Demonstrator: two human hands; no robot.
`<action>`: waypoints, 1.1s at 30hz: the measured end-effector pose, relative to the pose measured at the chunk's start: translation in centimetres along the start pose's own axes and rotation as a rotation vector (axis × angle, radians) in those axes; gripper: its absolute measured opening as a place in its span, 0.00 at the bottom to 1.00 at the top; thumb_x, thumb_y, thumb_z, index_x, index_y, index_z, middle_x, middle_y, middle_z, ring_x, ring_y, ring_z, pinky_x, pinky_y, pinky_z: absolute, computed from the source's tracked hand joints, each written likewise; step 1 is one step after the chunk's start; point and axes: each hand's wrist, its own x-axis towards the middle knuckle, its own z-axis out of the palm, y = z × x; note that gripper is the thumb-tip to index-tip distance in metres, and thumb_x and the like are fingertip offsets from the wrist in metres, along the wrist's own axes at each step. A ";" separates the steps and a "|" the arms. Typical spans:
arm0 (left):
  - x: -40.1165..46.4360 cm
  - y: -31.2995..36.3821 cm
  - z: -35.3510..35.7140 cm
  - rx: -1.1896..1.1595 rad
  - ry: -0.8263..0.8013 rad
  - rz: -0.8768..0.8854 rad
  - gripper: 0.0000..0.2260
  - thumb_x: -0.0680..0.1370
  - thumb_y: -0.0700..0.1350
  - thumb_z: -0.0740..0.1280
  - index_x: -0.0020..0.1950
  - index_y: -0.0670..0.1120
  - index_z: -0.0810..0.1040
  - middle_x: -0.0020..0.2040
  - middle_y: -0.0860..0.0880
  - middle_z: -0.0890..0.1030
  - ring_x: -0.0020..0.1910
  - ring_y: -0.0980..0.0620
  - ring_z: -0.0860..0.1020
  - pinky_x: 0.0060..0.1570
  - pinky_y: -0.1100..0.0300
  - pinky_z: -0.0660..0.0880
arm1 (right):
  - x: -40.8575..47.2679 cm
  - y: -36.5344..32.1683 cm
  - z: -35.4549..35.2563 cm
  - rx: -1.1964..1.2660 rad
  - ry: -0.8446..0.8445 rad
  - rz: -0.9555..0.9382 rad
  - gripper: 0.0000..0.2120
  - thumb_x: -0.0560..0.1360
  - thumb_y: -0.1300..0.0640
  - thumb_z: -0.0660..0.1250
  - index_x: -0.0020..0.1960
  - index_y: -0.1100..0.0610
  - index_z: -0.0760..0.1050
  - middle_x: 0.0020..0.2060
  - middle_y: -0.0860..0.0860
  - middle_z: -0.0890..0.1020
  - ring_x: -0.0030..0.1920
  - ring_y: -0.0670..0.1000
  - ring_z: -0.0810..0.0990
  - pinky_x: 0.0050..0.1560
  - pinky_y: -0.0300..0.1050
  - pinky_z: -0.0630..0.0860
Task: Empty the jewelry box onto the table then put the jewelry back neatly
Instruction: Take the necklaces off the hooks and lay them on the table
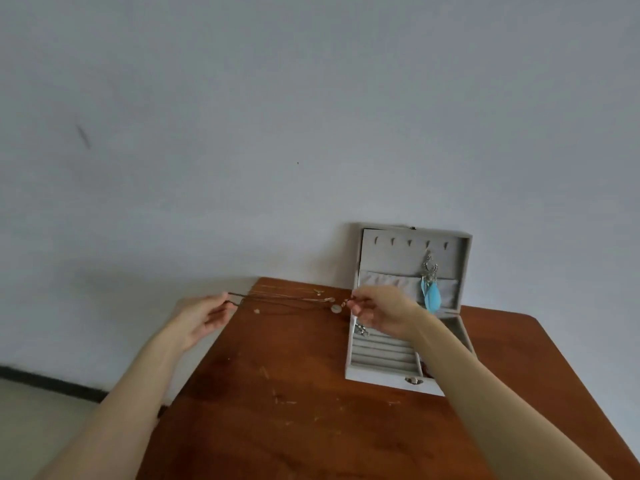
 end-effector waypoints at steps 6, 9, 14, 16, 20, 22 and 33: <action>3.9 -1.7 -2.5 0.132 0.128 -0.048 0.02 0.73 0.35 0.69 0.42 0.36 0.77 0.29 0.45 0.77 0.24 0.55 0.75 0.23 0.69 0.74 | 4.2 2.1 1.4 -0.750 0.289 -0.045 0.10 0.76 0.59 0.65 0.38 0.62 0.75 0.29 0.53 0.76 0.25 0.47 0.71 0.26 0.37 0.66; 5.2 -2.7 -2.5 0.193 0.151 -0.063 0.03 0.73 0.37 0.70 0.43 0.38 0.78 0.33 0.44 0.76 0.28 0.53 0.73 0.22 0.70 0.73 | 5.3 3.1 1.6 -1.074 0.373 -0.187 0.14 0.76 0.52 0.64 0.45 0.63 0.81 0.33 0.53 0.78 0.34 0.51 0.77 0.38 0.43 0.75; 7.4 -3.9 -1.6 0.241 0.210 -0.087 0.05 0.73 0.39 0.70 0.39 0.40 0.76 0.33 0.45 0.75 0.28 0.53 0.72 0.19 0.71 0.70 | 6.2 4.7 1.2 -1.408 0.539 -0.311 0.09 0.74 0.54 0.63 0.46 0.56 0.81 0.46 0.53 0.82 0.53 0.55 0.78 0.58 0.49 0.72; 7.9 -4.3 -1.6 0.247 0.237 -0.071 0.04 0.73 0.39 0.71 0.40 0.39 0.77 0.33 0.45 0.76 0.26 0.54 0.74 0.19 0.71 0.70 | 6.5 5.0 1.0 -1.434 0.553 -0.317 0.09 0.73 0.55 0.63 0.47 0.56 0.81 0.49 0.52 0.80 0.55 0.55 0.76 0.59 0.50 0.69; 8.3 -4.5 -1.5 0.286 0.232 -0.036 0.05 0.72 0.39 0.71 0.45 0.38 0.79 0.36 0.44 0.79 0.31 0.50 0.76 0.26 0.65 0.75 | 7.0 5.5 1.1 -1.508 0.557 -0.292 0.10 0.74 0.53 0.64 0.52 0.55 0.80 0.54 0.52 0.78 0.60 0.55 0.72 0.63 0.52 0.66; 8.2 -4.3 -1.4 0.332 0.205 -0.042 0.08 0.73 0.39 0.70 0.49 0.37 0.79 0.39 0.43 0.80 0.36 0.48 0.78 0.34 0.60 0.75 | 7.1 5.7 1.1 -1.503 0.540 -0.277 0.10 0.74 0.53 0.64 0.52 0.54 0.79 0.55 0.53 0.78 0.60 0.55 0.73 0.64 0.53 0.66; 1.3 -2.6 4.2 0.728 0.262 0.386 0.11 0.78 0.41 0.61 0.57 0.44 0.79 0.58 0.44 0.80 0.58 0.45 0.77 0.63 0.51 0.71 | 2.1 4.5 -1.4 -1.146 0.424 -0.483 0.12 0.78 0.53 0.60 0.52 0.56 0.80 0.48 0.53 0.82 0.47 0.52 0.80 0.50 0.48 0.77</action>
